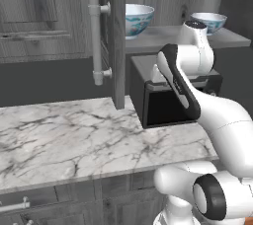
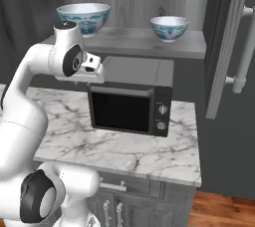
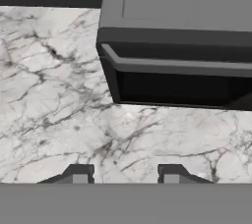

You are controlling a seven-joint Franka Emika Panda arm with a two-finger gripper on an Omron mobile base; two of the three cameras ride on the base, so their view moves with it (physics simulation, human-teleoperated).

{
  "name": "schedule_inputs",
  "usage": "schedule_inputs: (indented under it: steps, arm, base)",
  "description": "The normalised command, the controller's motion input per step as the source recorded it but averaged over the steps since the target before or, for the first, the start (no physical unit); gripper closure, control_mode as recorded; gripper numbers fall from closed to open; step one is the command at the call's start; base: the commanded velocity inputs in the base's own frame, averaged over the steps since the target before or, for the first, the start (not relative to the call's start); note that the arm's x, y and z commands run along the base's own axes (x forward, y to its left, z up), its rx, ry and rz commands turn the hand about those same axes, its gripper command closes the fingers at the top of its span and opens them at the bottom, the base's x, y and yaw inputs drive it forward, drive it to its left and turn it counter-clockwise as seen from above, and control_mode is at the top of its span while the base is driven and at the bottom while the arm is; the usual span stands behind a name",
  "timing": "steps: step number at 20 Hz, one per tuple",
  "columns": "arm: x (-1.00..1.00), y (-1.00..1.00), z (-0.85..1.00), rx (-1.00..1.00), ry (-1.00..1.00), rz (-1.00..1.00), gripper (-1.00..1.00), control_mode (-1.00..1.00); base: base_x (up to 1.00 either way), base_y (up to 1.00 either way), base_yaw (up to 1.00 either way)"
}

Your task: Take the smaller bowl and place it next to the appetizer plate on the dining counter , and place the larger bowl next to the plate with cooked food.

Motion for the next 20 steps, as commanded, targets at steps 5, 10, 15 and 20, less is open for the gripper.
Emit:
schedule_inputs:
  steps: [5,10,15,20]
  arm:
    - [-0.37,-0.06,0.11,0.00,-0.14,-0.03,-1.00,-1.00]
    - [-0.27,-0.01,0.76,0.00,-0.49,-0.12,-1.00,-1.00]
    - [0.00,0.08,0.67,0.08,-0.35,-0.17,-1.00,-1.00]
    - [0.00,0.03,0.60,0.18,-0.26,-0.10,-1.00,-1.00]
  base:
    - [0.00,0.00,0.00]
    - [0.00,0.00,0.00]
    - [0.00,0.00,0.00]
    - [0.00,0.00,0.00]
